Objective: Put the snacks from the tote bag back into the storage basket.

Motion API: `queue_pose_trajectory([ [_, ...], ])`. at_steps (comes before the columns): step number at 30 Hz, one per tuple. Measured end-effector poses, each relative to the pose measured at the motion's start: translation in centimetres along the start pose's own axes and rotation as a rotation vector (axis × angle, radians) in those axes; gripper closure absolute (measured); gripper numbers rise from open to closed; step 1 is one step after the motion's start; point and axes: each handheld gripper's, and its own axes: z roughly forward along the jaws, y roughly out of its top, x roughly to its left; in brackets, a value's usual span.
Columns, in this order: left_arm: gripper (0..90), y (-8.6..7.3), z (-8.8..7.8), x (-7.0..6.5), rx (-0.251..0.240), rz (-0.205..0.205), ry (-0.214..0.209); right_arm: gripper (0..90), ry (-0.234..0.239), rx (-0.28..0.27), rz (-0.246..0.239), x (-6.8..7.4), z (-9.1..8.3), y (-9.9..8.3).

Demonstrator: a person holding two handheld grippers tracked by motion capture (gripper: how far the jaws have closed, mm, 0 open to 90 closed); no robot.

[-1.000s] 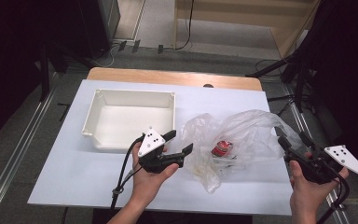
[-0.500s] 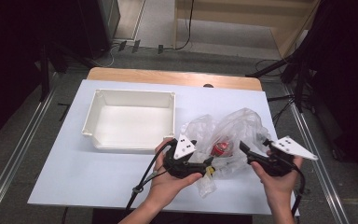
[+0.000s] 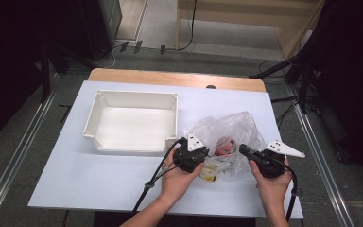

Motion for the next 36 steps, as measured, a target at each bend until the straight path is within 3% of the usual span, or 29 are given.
queue_pose_trajectory([
  [3, 85.8, -0.4, 1.0, 0.3, 0.036, 0.004, 0.039, 90.0, -0.057, 0.020, 0.027, -1.0, 0.0, -0.4],
  [5, 87.4, -0.8, 1.4, 0.5, 0.067, 0.007, 0.072, 90.0, -0.132, 0.088, 0.077, -2.7, 0.6, -1.4],
  [7, 87.5, -1.3, 1.9, 0.7, 0.099, 0.019, 0.103, 90.0, -0.146, 0.108, 0.088, -3.1, 0.7, -1.7],
  [8, 87.7, -1.7, 2.2, 1.0, 0.128, 0.038, 0.121, 90.0, -0.178, 0.139, 0.102, -3.8, 0.9, -2.1],
  [10, 88.0, -2.1, 2.1, 1.2, 0.112, 0.044, 0.132, 90.0, -0.236, 0.178, 0.146, -5.6, 0.9, -3.0],
  [11, 88.0, -2.2, 2.1, 1.2, 0.108, 0.043, 0.129, 90.0, -0.234, 0.173, 0.174, -6.2, 0.7, -3.2],
  [13, 87.5, -2.5, 2.0, 1.2, 0.087, 0.049, 0.124, 87.0, -0.189, 0.113, 0.204, -6.8, -0.1, -3.3],
  [17, 85.3, -2.7, 1.6, 1.4, 0.041, 0.031, 0.106, 48.7, -0.134, 0.010, 0.127, -6.1, -1.1, -2.9],
  [22, 82.5, -2.8, 1.5, 1.1, 0.020, 0.046, 0.117, 26.4, -0.112, -0.054, 0.067, -4.6, -2.5, -2.1],
  [25, 82.4, -2.9, 1.4, 1.2, 0.017, 0.036, 0.114, 22.7, -0.119, -0.105, 0.030, -3.8, -3.7, -1.5],
  [30, 82.2, -2.9, 1.3, 1.4, 0.004, 0.023, 0.098, 21.7, -0.097, -0.132, -0.002, -2.6, -5.1, -1.1],
  [36, 81.5, -2.9, 1.2, 1.4, -0.002, 0.028, 0.086, 17.6, -0.127, -0.167, -0.046, -0.7, -6.0, -0.4],
])
